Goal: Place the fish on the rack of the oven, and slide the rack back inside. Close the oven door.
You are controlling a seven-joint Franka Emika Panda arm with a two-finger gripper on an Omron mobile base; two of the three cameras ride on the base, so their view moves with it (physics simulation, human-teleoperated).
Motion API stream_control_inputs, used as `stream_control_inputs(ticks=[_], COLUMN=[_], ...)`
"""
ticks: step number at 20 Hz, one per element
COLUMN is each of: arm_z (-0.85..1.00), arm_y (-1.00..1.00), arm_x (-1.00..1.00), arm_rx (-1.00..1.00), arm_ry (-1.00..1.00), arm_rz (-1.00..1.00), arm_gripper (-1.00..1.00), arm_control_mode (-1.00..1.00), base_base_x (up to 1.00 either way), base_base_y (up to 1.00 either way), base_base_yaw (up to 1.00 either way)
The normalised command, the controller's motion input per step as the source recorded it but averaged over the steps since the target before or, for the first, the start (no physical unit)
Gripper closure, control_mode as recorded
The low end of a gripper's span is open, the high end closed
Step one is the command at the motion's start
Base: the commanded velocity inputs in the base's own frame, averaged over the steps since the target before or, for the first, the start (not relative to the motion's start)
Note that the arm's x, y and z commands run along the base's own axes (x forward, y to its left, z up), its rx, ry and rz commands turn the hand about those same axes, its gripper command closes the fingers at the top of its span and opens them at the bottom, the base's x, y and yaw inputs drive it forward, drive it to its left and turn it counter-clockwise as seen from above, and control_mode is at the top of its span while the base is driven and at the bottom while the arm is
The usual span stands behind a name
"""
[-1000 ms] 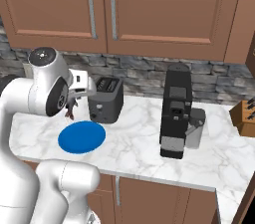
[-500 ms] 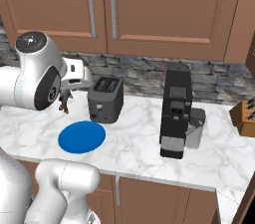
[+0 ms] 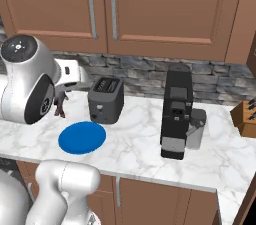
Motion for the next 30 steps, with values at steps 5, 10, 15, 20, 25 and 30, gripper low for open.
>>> stream_control_inputs(ticks=[5, 10, 15, 20, 25, 30], arm_z=[0.02, 0.04, 0.00, 0.08, 0.01, -0.22], arm_y=[-0.02, 0.00, 0.00, 0.00, 0.00, 0.00], arm_x=[-0.34, -0.45, -0.57, 0.02, 0.30, -0.33], arm_rx=[0.00, 0.00, 0.00, 0.00, 0.00, 0.00], arm_ry=[-0.09, -0.14, -0.14, 0.06, 0.07, 0.02], arm_rz=[0.03, 0.02, 0.01, 0.00, 0.00, 0.00], arm_gripper=[1.00, 1.00, 1.00, 1.00, 1.00, 1.00], arm_control_mode=[-1.00, -1.00, -1.00, -1.00, -1.00, -1.00], base_base_x=[0.00, 0.00, 0.00, 0.00, 0.00, 0.00], base_base_y=[0.00, 0.00, 0.00, 0.00, 0.00, 0.00], base_base_yaw=[0.00, 0.00, 0.00, 0.00, 0.00, 0.00])
